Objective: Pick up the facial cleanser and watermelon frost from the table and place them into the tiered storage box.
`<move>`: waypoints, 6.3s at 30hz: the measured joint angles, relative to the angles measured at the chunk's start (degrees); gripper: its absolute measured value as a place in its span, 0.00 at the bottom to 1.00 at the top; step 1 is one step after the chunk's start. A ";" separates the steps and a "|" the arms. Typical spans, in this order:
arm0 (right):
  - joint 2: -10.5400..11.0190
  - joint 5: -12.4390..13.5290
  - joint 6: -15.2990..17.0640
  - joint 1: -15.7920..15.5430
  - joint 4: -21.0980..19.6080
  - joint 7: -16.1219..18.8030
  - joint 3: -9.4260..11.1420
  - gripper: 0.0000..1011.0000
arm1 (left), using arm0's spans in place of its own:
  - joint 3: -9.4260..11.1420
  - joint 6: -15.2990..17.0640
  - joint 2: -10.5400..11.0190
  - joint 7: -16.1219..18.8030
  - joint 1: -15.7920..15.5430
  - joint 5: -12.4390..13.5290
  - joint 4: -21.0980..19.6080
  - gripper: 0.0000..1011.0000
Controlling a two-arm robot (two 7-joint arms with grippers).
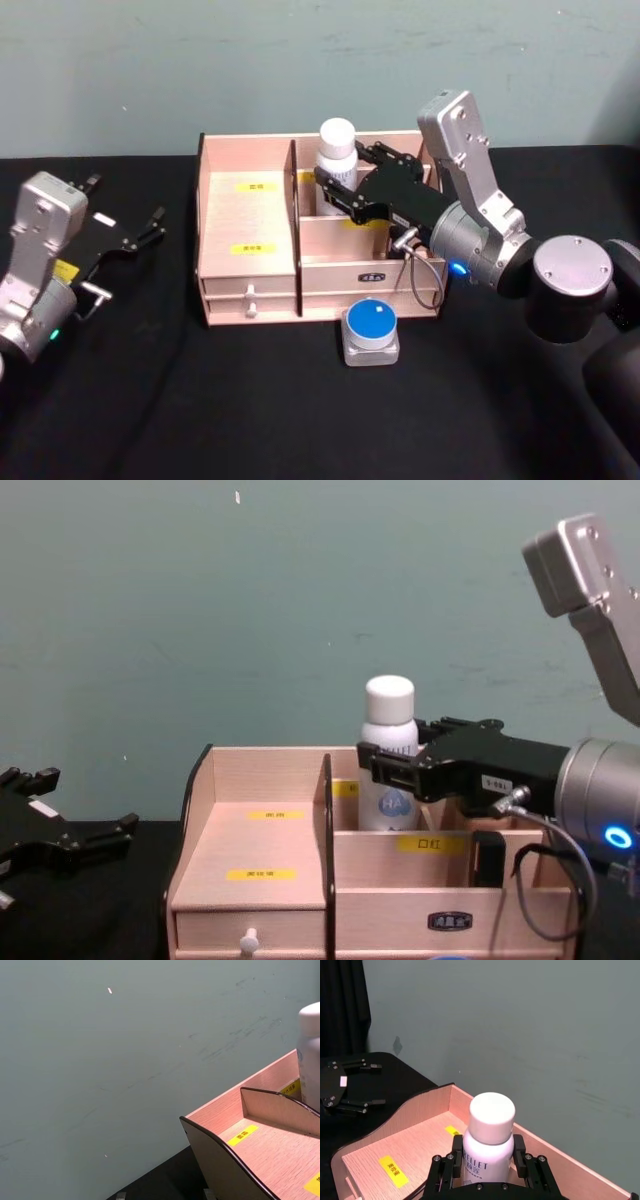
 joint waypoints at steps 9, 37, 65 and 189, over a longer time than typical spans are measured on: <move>-0.17 -0.47 0.36 0.08 1.00 -0.28 -0.12 0.60 | 0.00 0.00 0.00 0.00 0.00 0.00 0.00 0.99; -0.30 -0.79 0.66 0.03 1.55 -0.50 -0.13 0.85 | 0.00 0.00 0.00 0.00 0.00 0.00 0.00 0.99; 9.86 3.29 23.89 -16.38 -31.75 -4.42 6.43 0.99 | 0.00 0.00 0.00 0.00 0.00 0.00 0.00 0.99; -0.15 -8.37 23.64 -24.91 -22.40 -4.47 4.68 0.99 | 0.00 0.00 0.00 0.00 0.00 0.00 0.00 0.99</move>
